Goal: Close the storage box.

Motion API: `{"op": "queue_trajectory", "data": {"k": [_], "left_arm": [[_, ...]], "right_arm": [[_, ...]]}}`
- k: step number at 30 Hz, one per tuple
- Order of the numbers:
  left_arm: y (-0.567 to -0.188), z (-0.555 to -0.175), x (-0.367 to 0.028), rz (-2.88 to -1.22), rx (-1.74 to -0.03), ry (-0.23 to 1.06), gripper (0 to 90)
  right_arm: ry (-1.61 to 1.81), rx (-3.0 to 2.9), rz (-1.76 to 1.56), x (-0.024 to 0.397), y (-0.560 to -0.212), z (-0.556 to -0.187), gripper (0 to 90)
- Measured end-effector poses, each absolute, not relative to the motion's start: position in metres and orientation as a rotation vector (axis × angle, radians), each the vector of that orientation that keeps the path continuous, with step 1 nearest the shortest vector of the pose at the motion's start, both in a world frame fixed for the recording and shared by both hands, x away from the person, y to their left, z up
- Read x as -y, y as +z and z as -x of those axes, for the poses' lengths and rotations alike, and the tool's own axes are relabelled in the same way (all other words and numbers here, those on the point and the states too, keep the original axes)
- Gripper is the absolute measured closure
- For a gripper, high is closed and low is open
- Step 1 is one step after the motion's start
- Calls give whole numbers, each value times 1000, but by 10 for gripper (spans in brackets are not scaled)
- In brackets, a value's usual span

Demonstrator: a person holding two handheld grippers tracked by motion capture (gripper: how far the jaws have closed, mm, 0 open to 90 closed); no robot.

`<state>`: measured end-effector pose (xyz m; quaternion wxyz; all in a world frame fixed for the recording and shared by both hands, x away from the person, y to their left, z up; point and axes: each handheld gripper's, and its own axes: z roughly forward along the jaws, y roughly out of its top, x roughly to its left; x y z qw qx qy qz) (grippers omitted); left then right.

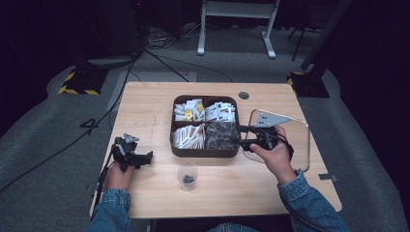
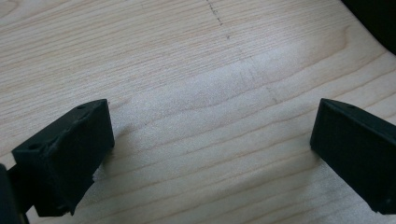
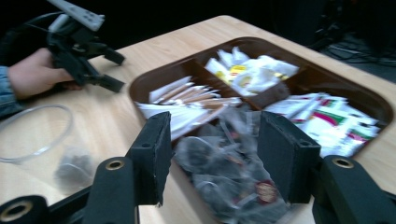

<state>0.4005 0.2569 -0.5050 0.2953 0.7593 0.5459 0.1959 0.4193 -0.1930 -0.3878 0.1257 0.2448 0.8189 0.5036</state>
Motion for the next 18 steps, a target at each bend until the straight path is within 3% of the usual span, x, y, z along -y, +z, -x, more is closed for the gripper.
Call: {"op": "queue_trajectory", "data": {"k": [18], "left_arm": [[-505, -400, -257, -2024, -1447, 521, 0]], "right_arm": [[1255, -2276, -939, 258, -403, -455, 382]]}}
